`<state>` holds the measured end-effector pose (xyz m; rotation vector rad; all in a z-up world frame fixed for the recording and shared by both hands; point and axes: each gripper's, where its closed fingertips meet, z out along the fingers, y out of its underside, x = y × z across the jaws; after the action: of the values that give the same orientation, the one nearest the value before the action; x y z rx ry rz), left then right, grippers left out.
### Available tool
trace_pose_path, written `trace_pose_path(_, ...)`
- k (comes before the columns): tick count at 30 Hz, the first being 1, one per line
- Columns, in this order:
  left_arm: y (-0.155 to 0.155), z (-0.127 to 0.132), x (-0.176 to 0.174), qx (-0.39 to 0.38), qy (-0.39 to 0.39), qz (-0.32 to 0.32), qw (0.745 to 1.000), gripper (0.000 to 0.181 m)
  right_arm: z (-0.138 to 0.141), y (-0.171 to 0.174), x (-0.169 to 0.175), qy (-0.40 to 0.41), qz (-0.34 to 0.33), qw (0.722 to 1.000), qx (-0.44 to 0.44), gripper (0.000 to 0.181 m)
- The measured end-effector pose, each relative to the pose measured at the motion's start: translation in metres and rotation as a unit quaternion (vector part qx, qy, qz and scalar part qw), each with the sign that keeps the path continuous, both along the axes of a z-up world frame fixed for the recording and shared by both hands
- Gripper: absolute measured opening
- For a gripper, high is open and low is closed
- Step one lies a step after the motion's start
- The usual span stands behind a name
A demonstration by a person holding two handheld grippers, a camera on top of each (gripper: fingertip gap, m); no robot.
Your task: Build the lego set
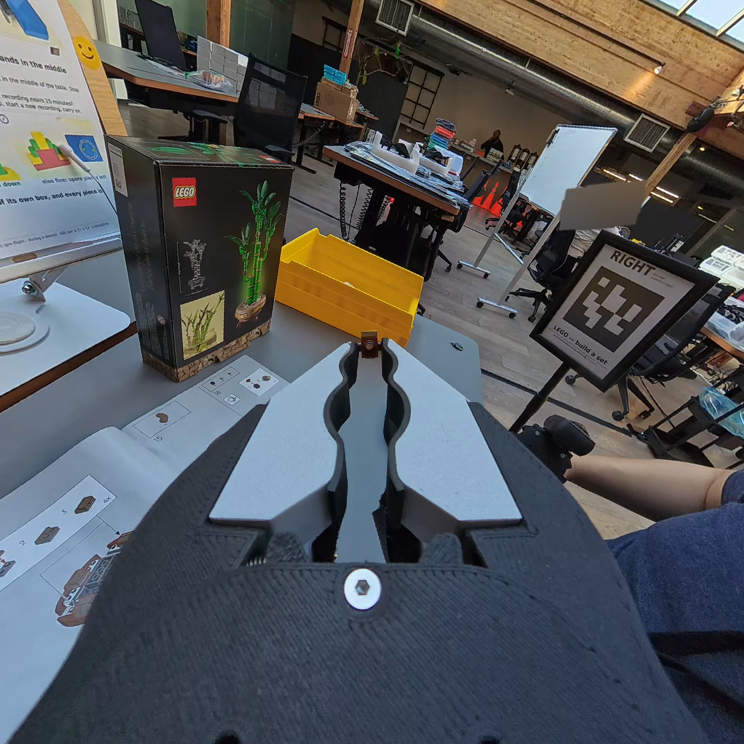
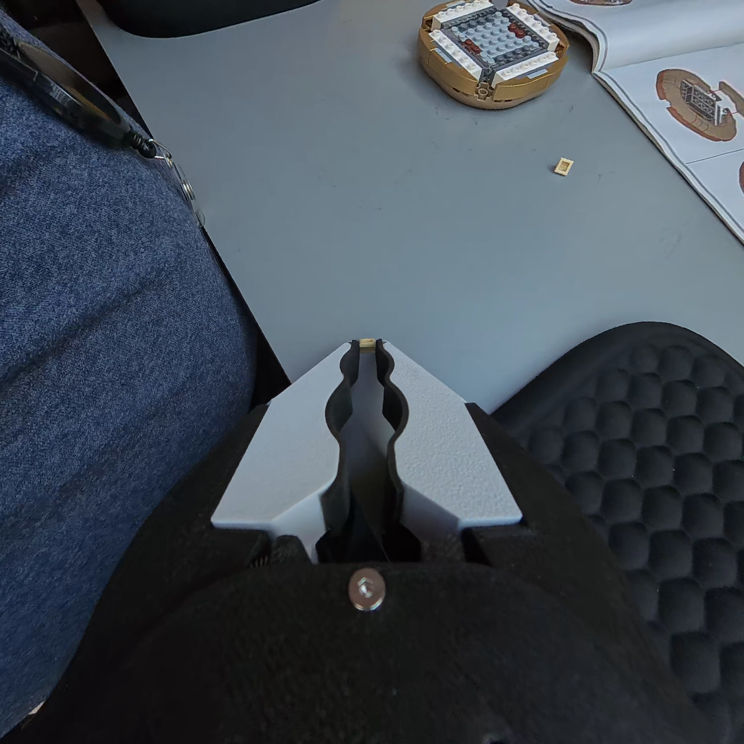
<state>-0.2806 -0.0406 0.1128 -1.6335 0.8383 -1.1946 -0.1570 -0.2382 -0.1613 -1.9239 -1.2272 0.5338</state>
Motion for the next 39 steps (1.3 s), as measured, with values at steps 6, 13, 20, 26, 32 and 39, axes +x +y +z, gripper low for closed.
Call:
trace_pose_path(6, -0.002, -0.006, 0.006, -0.009, 0.007, -0.018, 1.0, 0.009, 0.017, 0.005, -0.008, 0.051, 0.002, 0.998, -0.031, 0.008)
trace_pose_path(13, -0.071, -0.042, 0.061, -0.081, 0.055, -0.25, 0.963, 0.009, 0.135, 0.071, -0.03, 0.204, 0.062, 0.959, -0.188, 0.007)
trace_pose_path(20, -0.065, -0.051, 0.079, -0.102, 0.042, -0.248, 0.963, 0.009, 0.214, 0.127, -0.055, 0.202, 0.182, 0.937, -0.219, 0.007)
trace_pose_path(26, -0.045, -0.041, 0.065, -0.111, 0.005, -0.217, 0.97, 0.009, 0.223, 0.155, -0.07, 0.136, 0.218, 0.944, -0.208, 0.007)
trace_pose_path(32, -0.025, -0.03, 0.054, -0.113, -0.035, -0.181, 0.976, 0.009, 0.241, 0.176, -0.075, 0.158, 0.23, 0.939, -0.203, 0.007)
trace_pose_path(39, -0.005, -0.026, 0.047, -0.109, -0.073, -0.146, 0.98, 0.009, 0.251, 0.196, -0.084, 0.2, 0.223, 0.935, -0.191, 0.007)
